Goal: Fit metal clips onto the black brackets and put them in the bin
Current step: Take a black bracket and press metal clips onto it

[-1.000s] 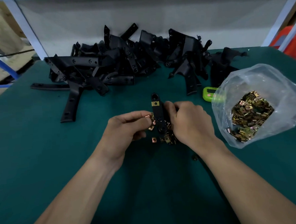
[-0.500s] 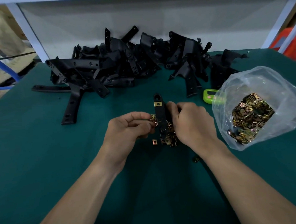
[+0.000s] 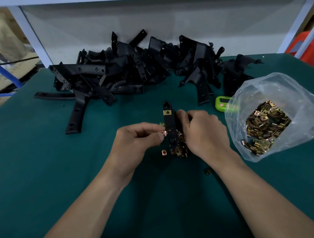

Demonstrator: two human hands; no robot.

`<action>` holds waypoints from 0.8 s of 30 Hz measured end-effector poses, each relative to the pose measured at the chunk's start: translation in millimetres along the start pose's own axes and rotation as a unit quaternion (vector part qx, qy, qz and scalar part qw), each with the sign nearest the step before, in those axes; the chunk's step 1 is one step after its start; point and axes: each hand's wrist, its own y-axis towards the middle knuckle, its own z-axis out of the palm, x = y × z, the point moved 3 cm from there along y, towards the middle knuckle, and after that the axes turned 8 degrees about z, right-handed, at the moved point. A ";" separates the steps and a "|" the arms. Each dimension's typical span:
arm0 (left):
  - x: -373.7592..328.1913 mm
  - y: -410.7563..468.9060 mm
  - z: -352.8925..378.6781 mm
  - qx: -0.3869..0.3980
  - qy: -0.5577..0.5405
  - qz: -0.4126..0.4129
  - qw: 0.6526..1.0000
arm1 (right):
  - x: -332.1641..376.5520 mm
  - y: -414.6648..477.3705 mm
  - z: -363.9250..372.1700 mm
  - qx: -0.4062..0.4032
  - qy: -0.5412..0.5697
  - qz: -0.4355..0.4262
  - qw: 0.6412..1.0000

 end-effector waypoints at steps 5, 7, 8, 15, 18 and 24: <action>-1.1 -0.1 1.1 0.005 -0.042 -0.029 0.999 | 1.0 0.1 0.5 -0.002 -0.007 -0.008 1.000; -1.0 -0.5 0.1 0.005 -0.040 -0.034 0.999 | 2.0 -0.3 -0.2 -0.005 -0.010 -0.017 1.000; -0.8 -0.7 -0.4 0.003 -0.041 -0.038 0.998 | 2.6 -0.3 -0.6 -0.007 -0.012 -0.022 1.000; -2.5 -1.2 0.1 -0.022 -0.055 -0.053 0.997 | 5.4 -1.7 -1.3 -0.004 -0.024 -0.036 0.999; -1.8 -1.7 0.1 -0.022 -0.048 -0.058 0.997 | 5.8 -2.3 -2.1 -0.008 -0.029 -0.043 0.999; -2.1 -0.5 -2.9 -0.031 -0.056 -0.056 0.996 | 2.9 -1.6 -2.7 -0.015 -0.006 -0.021 1.000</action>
